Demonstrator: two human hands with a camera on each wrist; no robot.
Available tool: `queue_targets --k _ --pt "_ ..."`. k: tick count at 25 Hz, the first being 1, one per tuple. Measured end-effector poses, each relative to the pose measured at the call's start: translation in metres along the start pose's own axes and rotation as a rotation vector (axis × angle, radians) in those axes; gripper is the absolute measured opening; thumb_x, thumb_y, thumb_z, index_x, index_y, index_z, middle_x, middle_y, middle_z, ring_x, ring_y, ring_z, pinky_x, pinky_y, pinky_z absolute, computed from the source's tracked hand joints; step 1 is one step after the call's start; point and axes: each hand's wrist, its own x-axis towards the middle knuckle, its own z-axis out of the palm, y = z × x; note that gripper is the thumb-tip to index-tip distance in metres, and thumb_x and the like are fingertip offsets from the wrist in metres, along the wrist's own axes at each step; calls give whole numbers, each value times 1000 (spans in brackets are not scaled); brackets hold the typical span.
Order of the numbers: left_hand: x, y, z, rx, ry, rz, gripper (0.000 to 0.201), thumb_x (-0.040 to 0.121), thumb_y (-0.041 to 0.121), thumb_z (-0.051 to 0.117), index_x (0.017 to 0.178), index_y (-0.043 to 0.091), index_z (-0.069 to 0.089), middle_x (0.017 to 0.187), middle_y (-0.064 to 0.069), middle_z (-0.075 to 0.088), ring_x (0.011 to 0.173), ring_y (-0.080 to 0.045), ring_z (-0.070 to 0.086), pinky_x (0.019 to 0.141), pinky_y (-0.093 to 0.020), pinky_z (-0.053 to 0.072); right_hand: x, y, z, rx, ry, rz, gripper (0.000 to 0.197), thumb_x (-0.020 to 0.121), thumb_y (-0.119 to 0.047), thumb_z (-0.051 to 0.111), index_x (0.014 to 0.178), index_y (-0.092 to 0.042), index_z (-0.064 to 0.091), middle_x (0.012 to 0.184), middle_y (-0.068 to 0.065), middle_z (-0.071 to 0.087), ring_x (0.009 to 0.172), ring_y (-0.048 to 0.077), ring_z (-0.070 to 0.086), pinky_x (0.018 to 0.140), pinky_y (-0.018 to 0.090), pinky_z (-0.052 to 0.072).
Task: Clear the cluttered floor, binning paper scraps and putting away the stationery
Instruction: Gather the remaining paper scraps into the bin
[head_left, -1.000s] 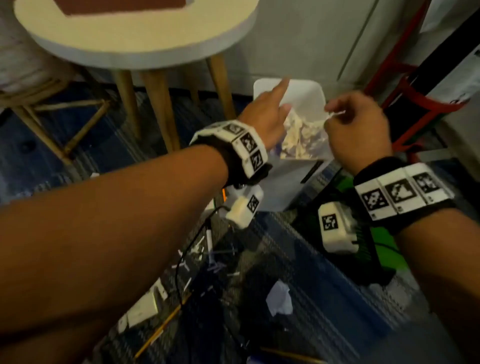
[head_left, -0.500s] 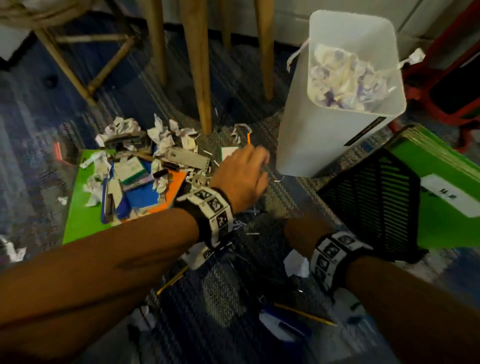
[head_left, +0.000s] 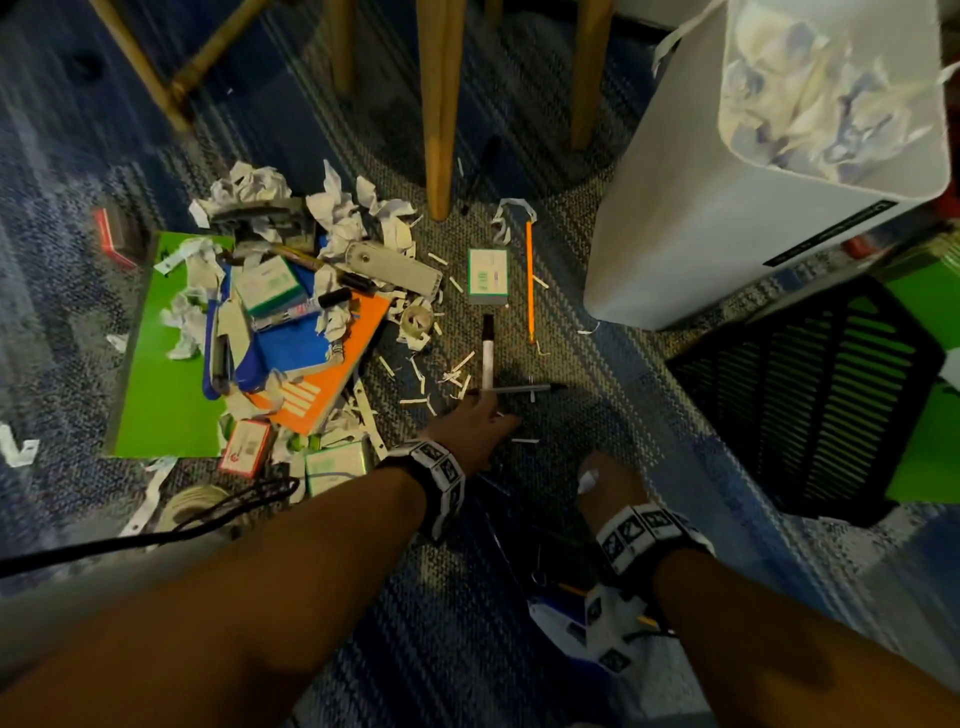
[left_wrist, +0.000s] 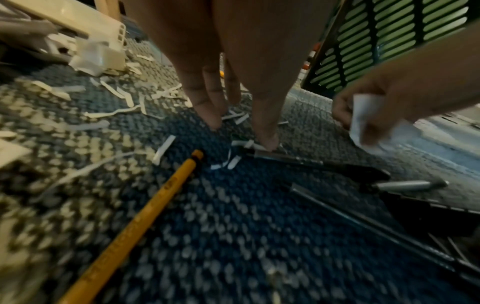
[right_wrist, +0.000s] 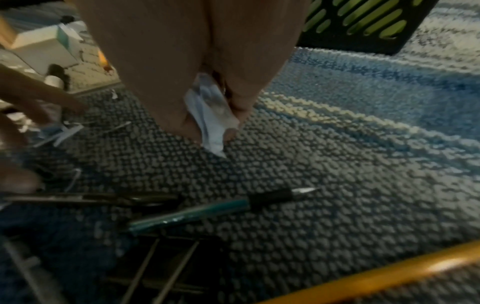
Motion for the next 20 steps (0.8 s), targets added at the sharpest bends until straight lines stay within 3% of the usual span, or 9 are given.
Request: queue_targets --k 3,6,9,11,13,15,17,20 --pt "4 -10 9 -4 -70 -3 83 90 10 63 152 32 13 156 -17 7 137 -42 21 107 -55 36 3 -19 1 10 83 -42 27 92 -1 45 70 -17 44 67 0 40 65 20 43 59 27 36" --pt "4 -19 12 23 -52 25 75 90 11 64 150 28 22 153 -15 17 133 -43 27 105 -53 37 14 -34 4 89 64 6 36 92 1 43 68 -25 39 65 3 40 57 20 37 57 30 35" --pt "2 -19 10 50 -9 75 55 95 9 53 146 20 34 146 -12 32 126 -37 35 104 -45 38 19 -42 4 -21 64 -39 24 93 -3 44 84 -25 44 71 -1 43 65 22 43 64 30 39" --pt "0 -18 7 42 9 88 44 97 5 46 140 14 43 140 -12 42 120 -35 42 100 -43 38 17 -48 5 -92 21 -100 17 96 -13 46 105 -26 49 98 5 54 80 27 53 72 35 48" --pt "-2 -16 3 32 -16 81 37 96 2 45 132 9 50 133 -14 49 116 -34 48 95 -43 41 16 -51 9 -211 -36 -160 35 98 -26 49 133 -28 46 136 7 43 108 30 55 87 39 50" --pt "-3 -14 -1 56 -57 73 28 95 0 45 120 4 56 123 -16 53 112 -34 52 90 -41 43 21 -55 13 -321 -90 -145 45 99 -33 49 143 -30 39 149 5 32 122 29 50 96 40 47" --pt "-4 -12 -5 59 -85 54 22 94 -2 45 112 1 58 118 -18 55 109 -34 54 87 -40 43 30 -58 15 -403 -121 -133 37 100 -29 47 136 -24 50 144 7 40 121 28 51 99 40 46" --pt "-1 -12 -6 15 -42 58 22 94 -1 46 112 0 57 121 -19 54 110 -35 52 90 -39 42 34 -58 18 -471 -136 -166 21 99 -19 45 112 -15 60 126 7 51 107 26 56 91 38 49"
